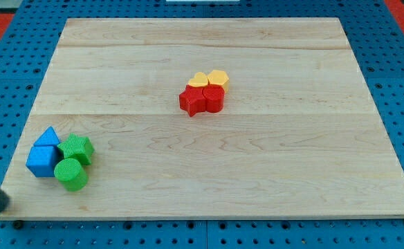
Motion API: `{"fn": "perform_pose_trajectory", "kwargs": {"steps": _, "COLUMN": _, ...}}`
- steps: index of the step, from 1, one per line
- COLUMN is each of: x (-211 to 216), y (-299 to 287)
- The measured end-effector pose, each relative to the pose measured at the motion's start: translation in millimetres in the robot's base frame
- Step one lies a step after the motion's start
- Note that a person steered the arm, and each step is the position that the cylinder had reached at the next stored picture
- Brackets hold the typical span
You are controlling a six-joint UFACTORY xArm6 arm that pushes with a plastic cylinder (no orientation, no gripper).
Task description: Move the arm diagonal to the blue cube
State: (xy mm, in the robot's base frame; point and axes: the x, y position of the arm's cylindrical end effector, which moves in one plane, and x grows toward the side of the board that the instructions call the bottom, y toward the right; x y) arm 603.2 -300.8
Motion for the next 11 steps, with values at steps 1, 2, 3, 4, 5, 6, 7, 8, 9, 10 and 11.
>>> {"fn": "perform_pose_trajectory", "kwargs": {"steps": 1, "x": -10, "y": -3}}
{"fn": "perform_pose_trajectory", "kwargs": {"steps": 2, "x": -29, "y": 0}}
{"fn": "perform_pose_trajectory", "kwargs": {"steps": 3, "x": -43, "y": 0}}
{"fn": "perform_pose_trajectory", "kwargs": {"steps": 4, "x": -45, "y": 1}}
{"fn": "perform_pose_trajectory", "kwargs": {"steps": 5, "x": -38, "y": 2}}
{"fn": "perform_pose_trajectory", "kwargs": {"steps": 6, "x": -38, "y": 14}}
{"fn": "perform_pose_trajectory", "kwargs": {"steps": 7, "x": -38, "y": 16}}
{"fn": "perform_pose_trajectory", "kwargs": {"steps": 8, "x": -42, "y": 19}}
{"fn": "perform_pose_trajectory", "kwargs": {"steps": 9, "x": -77, "y": 20}}
{"fn": "perform_pose_trajectory", "kwargs": {"steps": 10, "x": -73, "y": 14}}
{"fn": "perform_pose_trajectory", "kwargs": {"steps": 11, "x": -45, "y": 9}}
